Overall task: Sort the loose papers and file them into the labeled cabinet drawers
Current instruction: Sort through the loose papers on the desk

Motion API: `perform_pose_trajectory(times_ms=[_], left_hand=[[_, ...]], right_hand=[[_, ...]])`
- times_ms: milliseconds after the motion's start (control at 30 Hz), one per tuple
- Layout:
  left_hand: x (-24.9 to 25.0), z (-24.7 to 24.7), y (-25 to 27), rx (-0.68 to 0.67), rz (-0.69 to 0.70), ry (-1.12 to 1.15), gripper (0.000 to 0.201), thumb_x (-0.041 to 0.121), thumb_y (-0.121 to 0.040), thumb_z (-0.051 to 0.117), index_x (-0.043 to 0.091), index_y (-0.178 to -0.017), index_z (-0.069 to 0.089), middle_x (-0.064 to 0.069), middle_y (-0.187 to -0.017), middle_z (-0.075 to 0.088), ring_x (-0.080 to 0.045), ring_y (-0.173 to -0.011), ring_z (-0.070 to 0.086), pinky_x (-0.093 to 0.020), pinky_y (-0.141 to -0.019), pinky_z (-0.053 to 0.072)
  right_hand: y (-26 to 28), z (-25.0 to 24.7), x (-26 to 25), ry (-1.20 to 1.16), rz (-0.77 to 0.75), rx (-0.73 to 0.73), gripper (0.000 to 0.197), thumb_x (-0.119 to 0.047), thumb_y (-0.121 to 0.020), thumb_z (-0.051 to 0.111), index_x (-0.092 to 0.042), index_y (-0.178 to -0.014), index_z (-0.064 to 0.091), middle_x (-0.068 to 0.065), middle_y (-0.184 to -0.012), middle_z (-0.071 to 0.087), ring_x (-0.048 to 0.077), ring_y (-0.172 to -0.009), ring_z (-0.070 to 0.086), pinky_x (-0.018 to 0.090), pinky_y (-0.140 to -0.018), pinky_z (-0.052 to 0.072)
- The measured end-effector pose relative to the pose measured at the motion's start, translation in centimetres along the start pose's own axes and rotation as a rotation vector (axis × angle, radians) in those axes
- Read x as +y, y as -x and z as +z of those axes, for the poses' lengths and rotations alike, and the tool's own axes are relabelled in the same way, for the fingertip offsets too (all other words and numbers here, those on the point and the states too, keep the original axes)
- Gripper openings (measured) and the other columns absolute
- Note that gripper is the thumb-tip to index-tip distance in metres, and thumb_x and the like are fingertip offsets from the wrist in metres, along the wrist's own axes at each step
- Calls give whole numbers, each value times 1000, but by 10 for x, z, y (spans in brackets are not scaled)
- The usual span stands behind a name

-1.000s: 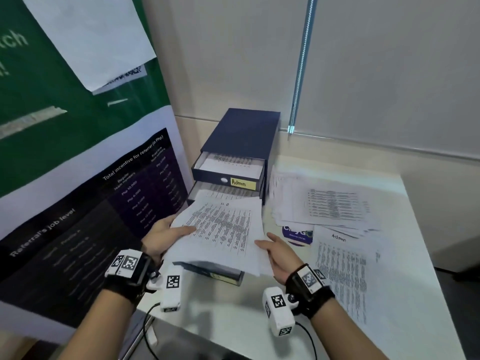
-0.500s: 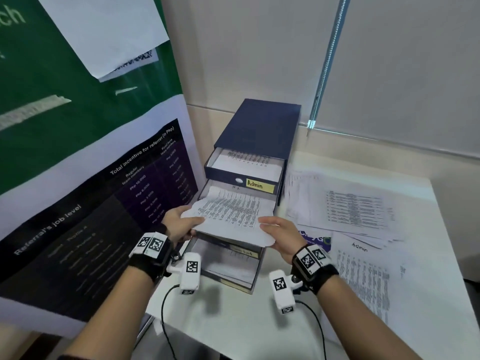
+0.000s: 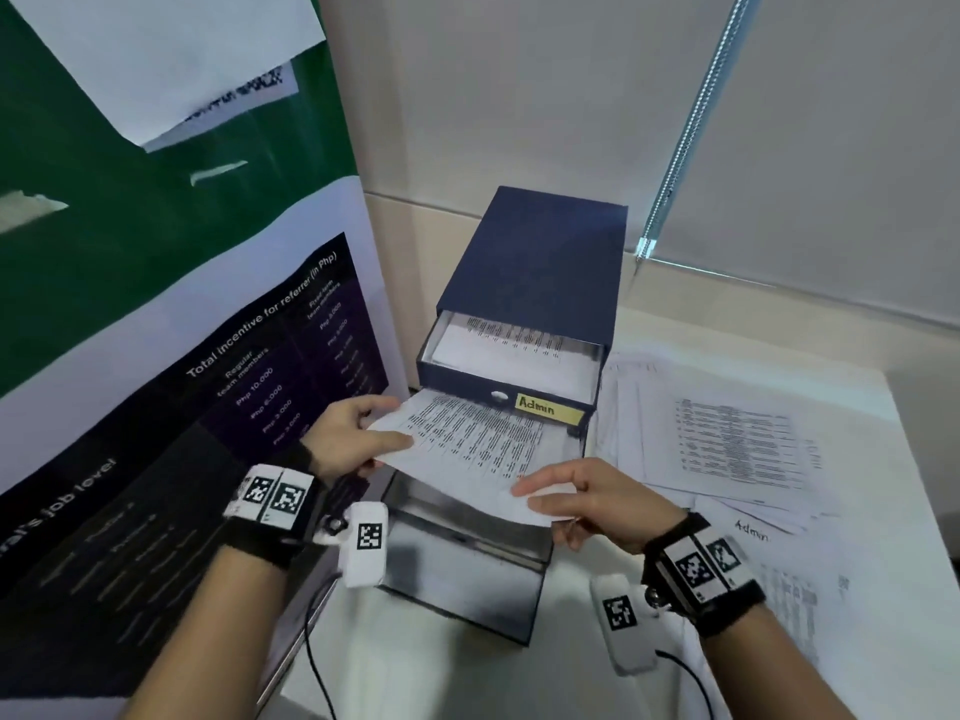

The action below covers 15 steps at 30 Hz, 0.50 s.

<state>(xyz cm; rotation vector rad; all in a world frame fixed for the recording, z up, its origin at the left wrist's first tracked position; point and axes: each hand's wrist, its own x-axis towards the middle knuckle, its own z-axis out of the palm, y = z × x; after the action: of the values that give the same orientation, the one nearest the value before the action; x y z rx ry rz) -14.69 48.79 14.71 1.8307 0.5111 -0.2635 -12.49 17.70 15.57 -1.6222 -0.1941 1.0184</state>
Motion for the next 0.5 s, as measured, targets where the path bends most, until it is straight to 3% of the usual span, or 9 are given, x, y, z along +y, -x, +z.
perform_pose_trajectory(times_ms=[100,167,267,333,400,467,500], left_hand=[[-10,7,-23,49,-58,-107,48,6,-77,79,11,-121,62,-5,-69,67,-13,-40,52,-23,-38,43],[-13,16,-34,115,-43,-138,42,9,-73,83,15,-112,66,-8,-90,67,-7,-43,58,-20,-46,50],[-12,33,-43,202,14,-236,33,14,-68,86,21,-97,73,0,-88,70,-3,-66,62,-17,-66,54],[-14,45,-52,175,12,-256,29,14,-68,86,20,-95,76,0,-79,71,-9,-71,64,-25,-79,57],[-15,58,-64,120,19,-293,34,14,-72,84,13,-104,74,-3,-81,72,-14,-77,66,-28,-91,55],[-16,71,-74,59,43,-497,33,21,-83,74,8,-112,67,-9,-95,71,-21,-93,65,-26,-89,51],[-14,77,-76,17,52,-633,32,26,-88,68,6,-112,63,-13,-101,69,-26,-98,63,-28,-86,50]], right_hand=[[-36,-7,16,-114,65,153,21,-3,-89,67,-5,-109,73,12,-100,69,12,-55,60,20,-54,53],[-58,-12,24,-221,86,239,24,0,-89,65,-1,-113,70,15,-86,66,12,-53,59,19,-56,54],[-80,-19,26,-358,56,368,24,6,-89,62,6,-113,66,11,-63,62,11,-47,59,17,-50,54],[-89,-19,23,-401,24,393,19,6,-89,63,6,-107,67,13,-70,62,13,-52,62,17,-53,54],[-92,-21,23,-385,18,391,12,4,-87,66,3,-99,68,18,-78,61,17,-59,61,17,-59,55],[-91,-23,24,-279,33,374,12,-1,-85,72,-1,-97,70,21,-83,66,19,-66,61,17,-63,55],[-88,-25,25,-180,46,362,16,-5,-83,74,-4,-99,72,15,-83,71,16,-67,64,16,-64,54]])
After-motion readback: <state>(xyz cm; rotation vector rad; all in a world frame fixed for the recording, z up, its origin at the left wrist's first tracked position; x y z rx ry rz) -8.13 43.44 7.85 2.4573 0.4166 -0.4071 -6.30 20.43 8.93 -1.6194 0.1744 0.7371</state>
